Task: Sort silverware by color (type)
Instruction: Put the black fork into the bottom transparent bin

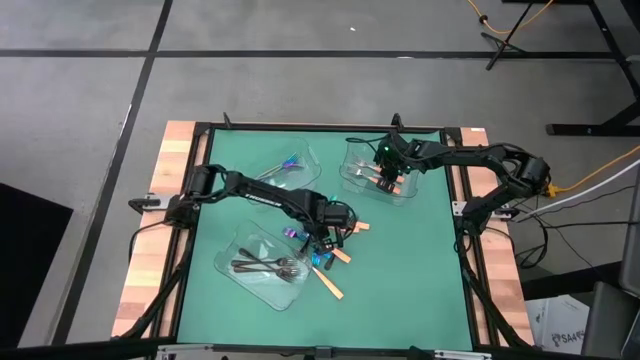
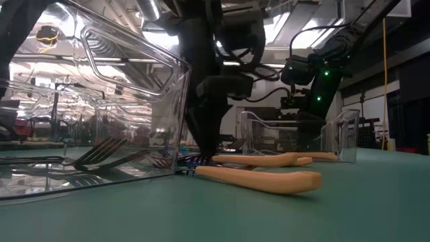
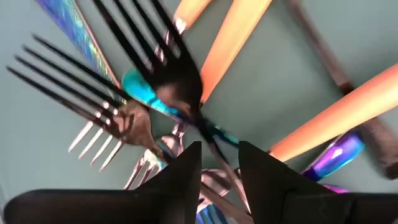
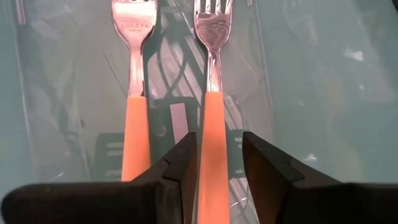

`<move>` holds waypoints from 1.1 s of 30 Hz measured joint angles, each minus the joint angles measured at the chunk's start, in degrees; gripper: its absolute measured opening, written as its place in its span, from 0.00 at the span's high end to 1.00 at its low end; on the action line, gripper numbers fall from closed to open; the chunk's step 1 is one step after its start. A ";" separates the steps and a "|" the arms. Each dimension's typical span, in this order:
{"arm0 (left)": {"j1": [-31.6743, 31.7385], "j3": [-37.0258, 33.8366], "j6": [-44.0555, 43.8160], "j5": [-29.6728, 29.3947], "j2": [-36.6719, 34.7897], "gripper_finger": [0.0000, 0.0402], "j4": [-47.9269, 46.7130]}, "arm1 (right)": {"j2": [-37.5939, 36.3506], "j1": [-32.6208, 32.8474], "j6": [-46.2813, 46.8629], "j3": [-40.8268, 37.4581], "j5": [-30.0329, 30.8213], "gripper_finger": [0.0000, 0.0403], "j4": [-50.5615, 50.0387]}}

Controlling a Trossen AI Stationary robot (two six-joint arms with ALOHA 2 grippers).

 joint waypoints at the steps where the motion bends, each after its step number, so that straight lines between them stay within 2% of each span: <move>1: 0.00 -0.42 0.00 0.00 0.00 0.75 0.06 | 0.00 0.00 0.01 0.00 0.00 0.71 0.01; 25: 0.00 -1.20 -0.28 -0.58 0.00 0.76 1.53 | 0.00 0.00 0.00 0.00 0.00 0.71 0.04; 33: 0.00 -1.20 -0.44 -1.27 0.00 0.90 1.53 | 0.00 0.00 0.01 0.00 0.00 0.71 0.04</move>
